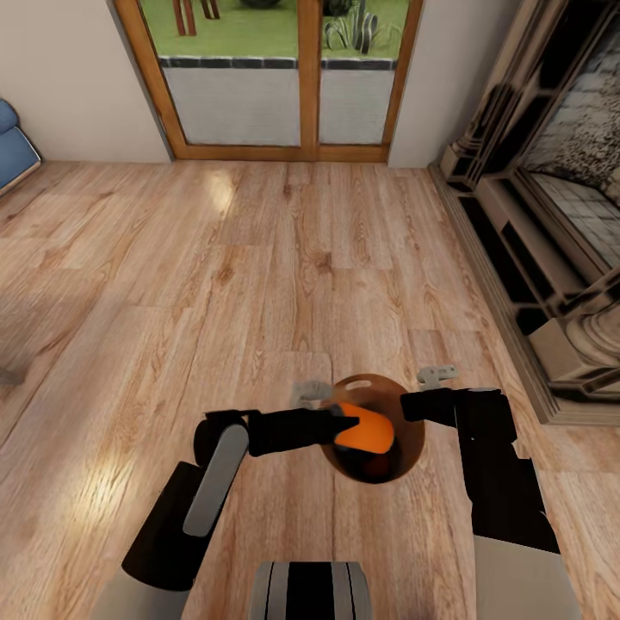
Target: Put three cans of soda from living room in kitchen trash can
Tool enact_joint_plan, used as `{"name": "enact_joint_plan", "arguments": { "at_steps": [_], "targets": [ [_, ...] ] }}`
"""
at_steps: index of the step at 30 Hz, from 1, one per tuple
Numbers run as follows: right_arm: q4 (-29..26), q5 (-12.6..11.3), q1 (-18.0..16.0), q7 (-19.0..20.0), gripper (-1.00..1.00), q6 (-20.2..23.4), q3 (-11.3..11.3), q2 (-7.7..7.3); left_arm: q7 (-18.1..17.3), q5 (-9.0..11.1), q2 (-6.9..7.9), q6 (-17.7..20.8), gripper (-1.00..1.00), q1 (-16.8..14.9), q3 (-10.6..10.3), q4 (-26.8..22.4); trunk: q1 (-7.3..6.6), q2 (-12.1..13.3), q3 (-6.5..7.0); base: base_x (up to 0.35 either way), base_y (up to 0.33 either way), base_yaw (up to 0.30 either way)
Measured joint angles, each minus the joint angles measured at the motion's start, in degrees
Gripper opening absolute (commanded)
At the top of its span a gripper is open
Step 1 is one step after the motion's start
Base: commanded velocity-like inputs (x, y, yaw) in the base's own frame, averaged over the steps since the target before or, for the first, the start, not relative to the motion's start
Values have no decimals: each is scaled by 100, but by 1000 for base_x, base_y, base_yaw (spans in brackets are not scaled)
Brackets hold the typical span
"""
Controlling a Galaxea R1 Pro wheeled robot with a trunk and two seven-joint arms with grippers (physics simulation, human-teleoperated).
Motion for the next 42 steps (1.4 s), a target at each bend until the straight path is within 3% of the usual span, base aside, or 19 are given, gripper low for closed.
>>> {"name": "enact_joint_plan", "arguments": {
  "at_steps": [8, 11, 17, 29, 42],
  "targets": [
    [0, -1, -2, 0, -100, 2, 0, 0, 592, -172, -46, 1, -100, -2, -93, -3, 0, 0, 0, 0, 0, 0],
    [0, -1, 0, 2, -100, 1, 7, 0, 1127, -202, -90, 1, -100, -2, -518, -15, 0, 0, 0, 0, 0, 0],
    [0, -9, -1, 3, -100, 1, 12, 0, 1354, -229, -90, -3, -100, -17, -716, -15, 0, 0, 0, 0, 0, 0],
    [0, -10, 1, 8, -100, 1, 16, 0, 1803, -238, -90, -47, -100, -30, -778, -19, 0, 0, 0, 0, 0, 0],
    [0, -9, -2, 9, -100, 1, 18, 0, 1890, -177, -90, -64, -100, -133, -779, -9, 0, 0, 0, 0, 0, 0]
  ]
}}
